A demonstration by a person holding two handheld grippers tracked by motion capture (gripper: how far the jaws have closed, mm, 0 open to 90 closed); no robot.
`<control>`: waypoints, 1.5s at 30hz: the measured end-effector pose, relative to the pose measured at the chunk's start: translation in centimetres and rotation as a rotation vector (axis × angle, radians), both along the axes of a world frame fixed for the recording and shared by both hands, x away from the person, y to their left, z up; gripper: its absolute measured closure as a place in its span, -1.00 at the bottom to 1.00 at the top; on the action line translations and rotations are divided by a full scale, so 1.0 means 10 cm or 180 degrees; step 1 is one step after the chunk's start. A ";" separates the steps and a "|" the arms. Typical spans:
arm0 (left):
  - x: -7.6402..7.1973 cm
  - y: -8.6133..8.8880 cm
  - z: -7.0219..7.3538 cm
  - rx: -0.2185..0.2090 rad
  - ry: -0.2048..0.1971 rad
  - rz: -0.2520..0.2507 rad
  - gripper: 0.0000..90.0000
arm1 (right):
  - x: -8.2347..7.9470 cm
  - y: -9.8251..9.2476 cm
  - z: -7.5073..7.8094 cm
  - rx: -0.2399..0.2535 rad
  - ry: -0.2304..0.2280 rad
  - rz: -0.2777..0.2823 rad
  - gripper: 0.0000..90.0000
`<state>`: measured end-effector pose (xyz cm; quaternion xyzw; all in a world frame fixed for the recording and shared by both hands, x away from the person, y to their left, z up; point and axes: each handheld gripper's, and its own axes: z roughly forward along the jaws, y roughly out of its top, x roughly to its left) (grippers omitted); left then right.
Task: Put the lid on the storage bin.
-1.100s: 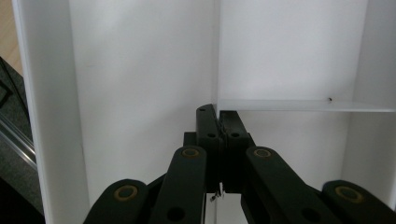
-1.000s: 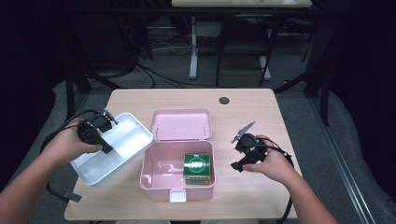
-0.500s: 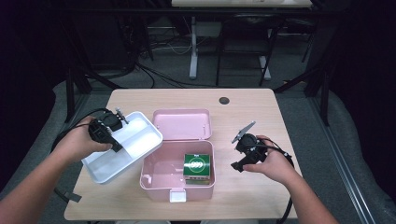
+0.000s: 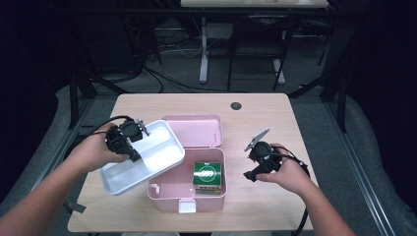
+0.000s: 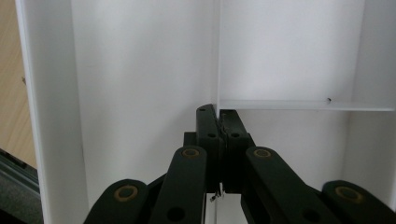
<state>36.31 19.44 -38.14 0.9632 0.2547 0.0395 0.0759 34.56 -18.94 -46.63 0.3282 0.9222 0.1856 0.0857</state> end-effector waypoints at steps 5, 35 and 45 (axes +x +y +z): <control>-0.02 -0.12 0.00 0.0044 -0.0014 -0.0183 0.98 | 0.00 0.00 0.00 0.0004 0.0003 0.0011 -0.37; -0.12 -0.90 -0.12 0.0011 -0.0058 -0.1214 0.98 | 0.01 -0.07 -0.08 0.0005 0.0028 -0.0067 -0.37; -0.13 -1.03 -0.23 0.0003 -0.0110 -0.1408 0.98 | 0.02 -0.08 -0.14 0.0049 0.0081 -0.0071 -0.37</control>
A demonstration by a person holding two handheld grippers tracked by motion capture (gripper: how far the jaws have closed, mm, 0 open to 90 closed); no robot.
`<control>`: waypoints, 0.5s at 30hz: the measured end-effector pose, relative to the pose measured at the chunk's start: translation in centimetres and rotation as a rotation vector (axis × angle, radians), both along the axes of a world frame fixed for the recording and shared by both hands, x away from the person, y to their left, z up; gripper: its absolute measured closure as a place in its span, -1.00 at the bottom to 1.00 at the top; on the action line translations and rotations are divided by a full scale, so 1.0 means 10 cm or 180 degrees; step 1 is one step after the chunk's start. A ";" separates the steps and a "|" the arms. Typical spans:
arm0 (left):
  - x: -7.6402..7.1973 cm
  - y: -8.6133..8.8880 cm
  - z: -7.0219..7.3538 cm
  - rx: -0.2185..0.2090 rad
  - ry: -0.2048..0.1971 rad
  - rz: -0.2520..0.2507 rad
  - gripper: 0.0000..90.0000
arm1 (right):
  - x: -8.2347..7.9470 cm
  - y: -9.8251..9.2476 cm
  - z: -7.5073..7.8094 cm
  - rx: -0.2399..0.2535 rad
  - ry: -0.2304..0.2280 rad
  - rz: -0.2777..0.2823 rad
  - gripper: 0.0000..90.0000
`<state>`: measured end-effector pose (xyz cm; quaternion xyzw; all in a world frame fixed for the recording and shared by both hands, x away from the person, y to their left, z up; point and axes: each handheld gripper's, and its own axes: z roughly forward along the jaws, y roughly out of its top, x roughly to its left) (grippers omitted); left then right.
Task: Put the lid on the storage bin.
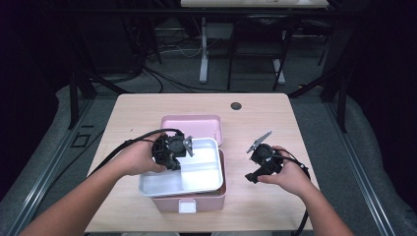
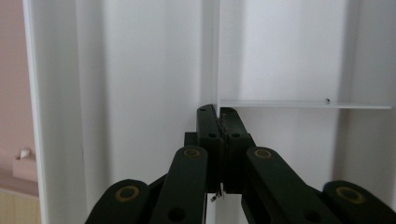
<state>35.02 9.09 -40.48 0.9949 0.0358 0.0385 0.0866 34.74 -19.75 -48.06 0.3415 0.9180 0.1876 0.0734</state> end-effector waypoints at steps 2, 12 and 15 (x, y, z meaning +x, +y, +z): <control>0.01 -0.02 -0.02 -0.0001 0.0006 -0.0013 0.98 | 0.00 -0.01 0.00 0.0012 0.0003 -0.0009 -0.37; 0.03 -0.08 -0.09 -0.0032 0.0002 -0.0012 0.98 | 0.00 -0.04 -0.02 0.0030 0.0001 -0.0038 -0.37; 0.03 -0.10 -0.11 -0.0026 0.0000 -0.0053 0.98 | 0.00 -0.04 -0.02 0.0017 0.0008 -0.0035 -0.37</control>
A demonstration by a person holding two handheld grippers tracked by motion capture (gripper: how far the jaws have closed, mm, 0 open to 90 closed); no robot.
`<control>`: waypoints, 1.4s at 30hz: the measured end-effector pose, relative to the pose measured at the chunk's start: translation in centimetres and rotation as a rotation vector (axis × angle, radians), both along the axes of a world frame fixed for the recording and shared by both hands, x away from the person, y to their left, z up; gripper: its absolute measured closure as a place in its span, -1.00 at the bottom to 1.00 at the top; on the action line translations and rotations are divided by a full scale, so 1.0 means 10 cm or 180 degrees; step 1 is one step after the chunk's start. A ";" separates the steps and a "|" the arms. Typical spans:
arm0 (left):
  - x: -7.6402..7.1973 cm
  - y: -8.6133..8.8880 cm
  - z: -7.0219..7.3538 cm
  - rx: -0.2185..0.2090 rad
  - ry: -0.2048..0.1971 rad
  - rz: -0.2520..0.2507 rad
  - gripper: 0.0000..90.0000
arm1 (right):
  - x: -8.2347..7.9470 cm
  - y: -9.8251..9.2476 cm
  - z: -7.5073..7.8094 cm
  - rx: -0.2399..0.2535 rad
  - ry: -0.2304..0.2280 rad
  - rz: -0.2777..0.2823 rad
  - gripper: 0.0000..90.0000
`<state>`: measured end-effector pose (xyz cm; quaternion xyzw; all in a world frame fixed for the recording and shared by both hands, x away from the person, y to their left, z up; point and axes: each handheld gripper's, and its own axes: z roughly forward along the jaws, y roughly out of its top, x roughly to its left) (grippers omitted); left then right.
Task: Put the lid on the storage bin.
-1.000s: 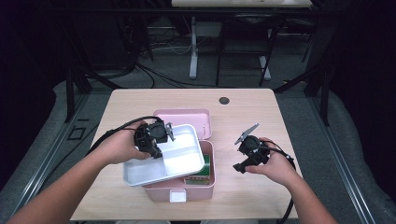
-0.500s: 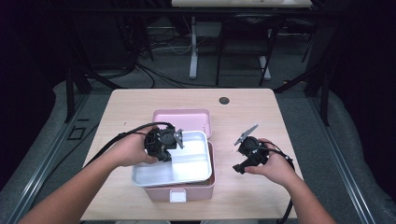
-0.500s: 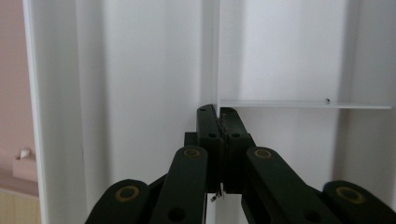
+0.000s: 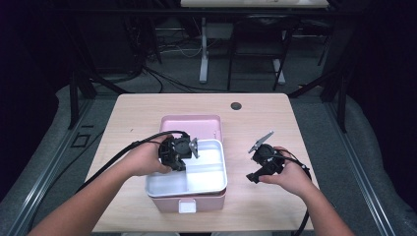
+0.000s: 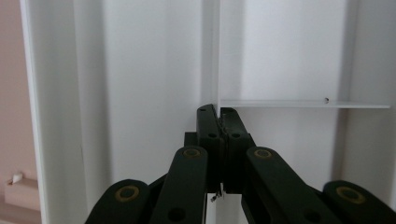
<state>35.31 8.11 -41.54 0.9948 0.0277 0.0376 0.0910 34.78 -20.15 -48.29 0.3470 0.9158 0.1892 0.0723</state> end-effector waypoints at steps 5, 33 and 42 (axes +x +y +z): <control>-0.04 -0.02 -0.03 0.0009 -0.0004 -0.0060 0.98 | 0.00 0.00 0.00 0.0007 -0.0003 0.0000 -0.37; -0.05 -0.08 -0.21 0.0118 -0.0021 -0.0125 0.96 | 0.10 0.06 -0.05 0.0062 0.0026 -0.0133 -0.37; -0.02 -0.06 -0.21 0.0141 -0.0063 -0.0150 0.95 | 0.17 0.11 0.00 0.0053 -0.0035 -0.0176 -0.37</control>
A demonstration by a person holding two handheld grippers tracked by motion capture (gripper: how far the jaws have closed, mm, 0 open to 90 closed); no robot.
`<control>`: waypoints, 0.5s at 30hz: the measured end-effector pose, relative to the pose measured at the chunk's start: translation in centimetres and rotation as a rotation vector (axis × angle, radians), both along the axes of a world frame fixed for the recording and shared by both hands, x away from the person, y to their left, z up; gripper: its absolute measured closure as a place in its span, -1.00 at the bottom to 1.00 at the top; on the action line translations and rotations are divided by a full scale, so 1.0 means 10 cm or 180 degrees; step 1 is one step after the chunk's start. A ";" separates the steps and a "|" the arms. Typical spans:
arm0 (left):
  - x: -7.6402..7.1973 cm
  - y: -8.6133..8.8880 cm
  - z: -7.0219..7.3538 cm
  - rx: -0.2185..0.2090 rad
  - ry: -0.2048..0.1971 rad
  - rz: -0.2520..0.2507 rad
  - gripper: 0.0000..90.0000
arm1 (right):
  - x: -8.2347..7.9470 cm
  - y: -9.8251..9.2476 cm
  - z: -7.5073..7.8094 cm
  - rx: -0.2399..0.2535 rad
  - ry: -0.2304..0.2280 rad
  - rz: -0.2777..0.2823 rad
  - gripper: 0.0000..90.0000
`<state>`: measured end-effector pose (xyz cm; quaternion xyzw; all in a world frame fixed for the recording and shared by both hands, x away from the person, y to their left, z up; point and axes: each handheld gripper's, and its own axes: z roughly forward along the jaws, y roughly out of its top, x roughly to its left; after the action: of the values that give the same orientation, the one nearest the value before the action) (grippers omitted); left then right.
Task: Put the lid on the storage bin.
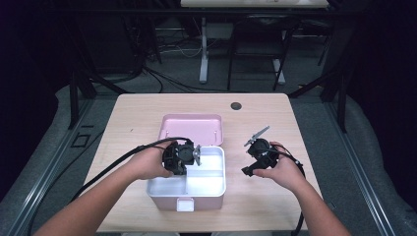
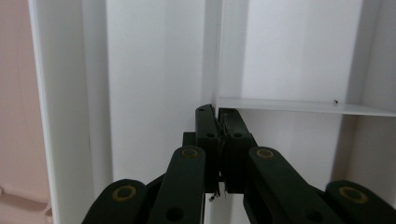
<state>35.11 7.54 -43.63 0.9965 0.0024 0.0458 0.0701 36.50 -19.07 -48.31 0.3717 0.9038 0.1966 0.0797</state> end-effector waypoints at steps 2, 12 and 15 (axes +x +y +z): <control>0.00 0.00 0.00 0.0004 -0.0001 -0.0006 0.95 | 0.02 0.01 0.01 0.0002 -0.0017 -0.0013 -0.37; -0.01 -0.01 -0.04 0.0040 -0.0016 0.0017 0.94 | 0.15 0.05 0.05 0.0056 -0.0107 -0.0153 -0.24; -0.01 -0.02 -0.04 0.0044 -0.0015 0.0015 0.94 | 0.19 0.07 0.08 0.0081 -0.0139 -0.0217 -0.21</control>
<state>35.03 7.37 -44.00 0.9968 0.0042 0.0484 0.0630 38.36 -18.38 -47.50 0.3989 0.8861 0.2133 0.1013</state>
